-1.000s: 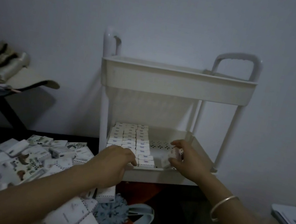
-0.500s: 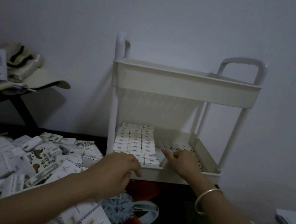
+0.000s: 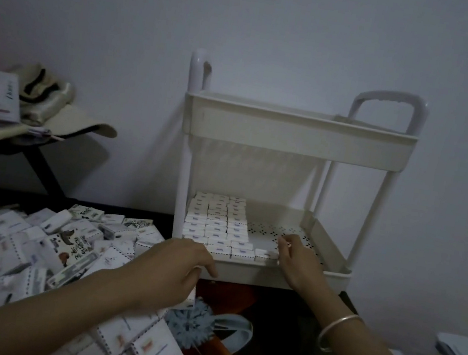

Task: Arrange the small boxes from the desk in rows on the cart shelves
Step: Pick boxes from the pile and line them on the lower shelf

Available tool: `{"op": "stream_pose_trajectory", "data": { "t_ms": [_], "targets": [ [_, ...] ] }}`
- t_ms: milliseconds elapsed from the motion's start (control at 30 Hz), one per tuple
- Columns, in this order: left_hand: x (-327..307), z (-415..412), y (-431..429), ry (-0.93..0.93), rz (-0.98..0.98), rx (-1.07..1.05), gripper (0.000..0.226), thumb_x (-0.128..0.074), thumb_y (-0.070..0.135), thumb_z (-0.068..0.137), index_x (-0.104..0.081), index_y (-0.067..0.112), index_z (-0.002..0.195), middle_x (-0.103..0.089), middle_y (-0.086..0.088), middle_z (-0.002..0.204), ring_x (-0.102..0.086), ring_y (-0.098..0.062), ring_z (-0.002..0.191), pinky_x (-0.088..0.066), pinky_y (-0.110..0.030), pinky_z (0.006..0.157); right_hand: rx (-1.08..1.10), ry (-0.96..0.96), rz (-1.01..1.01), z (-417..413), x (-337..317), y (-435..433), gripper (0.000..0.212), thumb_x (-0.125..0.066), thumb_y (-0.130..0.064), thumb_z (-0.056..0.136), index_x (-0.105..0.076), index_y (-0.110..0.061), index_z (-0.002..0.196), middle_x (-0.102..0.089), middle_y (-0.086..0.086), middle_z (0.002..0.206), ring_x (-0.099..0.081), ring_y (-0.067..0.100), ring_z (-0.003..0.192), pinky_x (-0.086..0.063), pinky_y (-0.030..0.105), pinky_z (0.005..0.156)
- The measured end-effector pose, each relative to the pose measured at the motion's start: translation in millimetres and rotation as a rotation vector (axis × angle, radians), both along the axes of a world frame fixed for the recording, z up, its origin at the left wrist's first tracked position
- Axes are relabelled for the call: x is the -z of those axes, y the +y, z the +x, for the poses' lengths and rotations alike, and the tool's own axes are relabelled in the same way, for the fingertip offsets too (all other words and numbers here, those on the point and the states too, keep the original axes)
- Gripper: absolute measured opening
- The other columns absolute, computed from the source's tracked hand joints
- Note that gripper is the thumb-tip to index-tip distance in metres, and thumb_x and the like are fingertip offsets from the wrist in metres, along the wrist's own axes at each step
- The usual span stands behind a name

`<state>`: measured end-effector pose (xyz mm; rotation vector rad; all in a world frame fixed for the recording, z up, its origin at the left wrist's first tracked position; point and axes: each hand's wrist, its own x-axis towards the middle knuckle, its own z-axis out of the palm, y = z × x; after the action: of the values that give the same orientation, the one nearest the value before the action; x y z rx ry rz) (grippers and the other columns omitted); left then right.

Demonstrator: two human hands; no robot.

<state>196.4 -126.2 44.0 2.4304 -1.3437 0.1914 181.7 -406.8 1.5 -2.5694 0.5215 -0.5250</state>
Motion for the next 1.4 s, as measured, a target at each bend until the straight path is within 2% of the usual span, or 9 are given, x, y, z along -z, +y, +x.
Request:
{"op": "stream_pose_trajectory", "data": {
  "t_ms": [200,333,500,633,733,900,1067,1167,1400],
  "targets": [
    [-17.3,-10.5,21.0,0.031,0.129,0.056,0.028,-0.050,0.026,0.097,-0.060,0.042,0.117,-0.056,0.026,0.121,-0.044,0.010,0.114,-0.036,-0.018,0.102,-0.113,-0.272,-0.064,-50.3,-8.8,29.7,0.021,-0.050,-0.028,0.097,-0.058,-0.024,0.117,-0.059,-0.007,0.114,-0.053,0.007,0.104,-0.049,0.033,0.092],
    [-20.3,-23.4,38.8,0.090,0.207,0.094,0.026,-0.057,0.036,0.094,-0.061,0.042,0.119,-0.052,0.025,0.126,-0.040,0.010,0.118,-0.032,-0.018,0.106,-0.427,0.075,0.183,-108.9,-18.2,61.8,0.005,-0.059,-0.027,0.093,-0.063,-0.028,0.090,-0.061,-0.012,0.097,-0.059,0.000,0.090,-0.053,0.029,0.086],
    [-12.9,-32.7,54.1,0.146,0.407,0.128,0.051,-0.061,0.047,0.090,-0.043,0.044,0.138,-0.022,0.024,0.151,-0.003,0.005,0.140,0.000,-0.015,0.111,-0.687,0.501,0.298,-146.9,-19.0,100.5,0.024,-0.059,-0.049,0.089,-0.067,-0.033,0.104,-0.061,-0.018,0.110,-0.057,-0.007,0.098,-0.047,0.016,0.085],
    [-8.4,-34.1,58.6,0.129,0.498,0.096,0.071,-0.065,0.054,0.084,-0.031,0.044,0.145,-0.012,0.022,0.155,0.013,0.004,0.141,0.003,-0.023,0.113,-0.828,0.522,0.199,-154.1,-12.2,114.4,0.046,-0.064,-0.063,0.079,-0.061,-0.040,0.119,-0.051,-0.026,0.127,-0.047,-0.007,0.115,-0.041,0.022,0.099],
    [-2.8,-35.5,59.4,0.089,0.445,0.100,0.066,-0.068,0.055,0.080,-0.040,0.044,0.139,-0.020,0.021,0.154,0.009,0.002,0.142,-0.001,-0.023,0.113,-0.809,0.482,0.105,-157.9,-6.3,117.9,0.048,-0.069,-0.055,0.080,-0.058,-0.039,0.124,-0.043,-0.025,0.135,-0.036,-0.006,0.124,-0.032,0.023,0.107],
    [1.7,-38.0,57.8,0.095,0.290,0.095,0.057,-0.074,0.048,0.078,-0.046,0.044,0.128,-0.035,0.025,0.135,-0.010,0.011,0.124,-0.005,0.003,0.095,-0.737,0.458,0.155,-164.0,0.7,117.6,0.042,-0.070,-0.053,0.079,-0.061,-0.039,0.117,-0.045,-0.029,0.126,-0.038,-0.010,0.117,-0.034,0.019,0.101],
    [3.5,-41.0,52.4,0.064,0.181,0.066,0.053,-0.075,0.046,0.076,-0.051,0.044,0.123,-0.046,0.027,0.116,-0.034,0.002,0.113,-0.027,-0.015,0.095,-0.607,0.406,0.262,-171.1,3.6,105.6,0.044,-0.072,-0.042,0.081,-0.052,-0.041,0.120,-0.053,-0.023,0.121,-0.052,-0.007,0.111,-0.048,0.023,0.097],
    [4.3,-42.0,45.5,0.105,0.075,0.081,0.052,-0.077,0.040,0.077,-0.052,0.048,0.122,-0.048,0.023,0.111,-0.042,0.005,0.105,-0.039,-0.022,0.091,-0.530,0.343,0.329,-174.9,7.4,96.1,0.045,-0.071,-0.036,0.083,-0.046,-0.044,0.119,-0.055,-0.023,0.117,-0.054,-0.014,0.105,-0.052,0.014,0.084],
    [3.0,-45.6,16.2,0.125,0.080,0.076,0.067,-0.071,0.028,0.082,-0.038,0.055,0.133,-0.035,0.028,0.107,-0.043,0.008,0.099,-0.045,-0.012,0.072,-0.492,0.256,0.377,-175.2,12.8,79.3,0.045,-0.068,-0.032,0.086,-0.042,-0.044,0.121,-0.052,-0.025,0.117,-0.048,-0.022,0.105,-0.049,0.008,0.082]
  ]
}}
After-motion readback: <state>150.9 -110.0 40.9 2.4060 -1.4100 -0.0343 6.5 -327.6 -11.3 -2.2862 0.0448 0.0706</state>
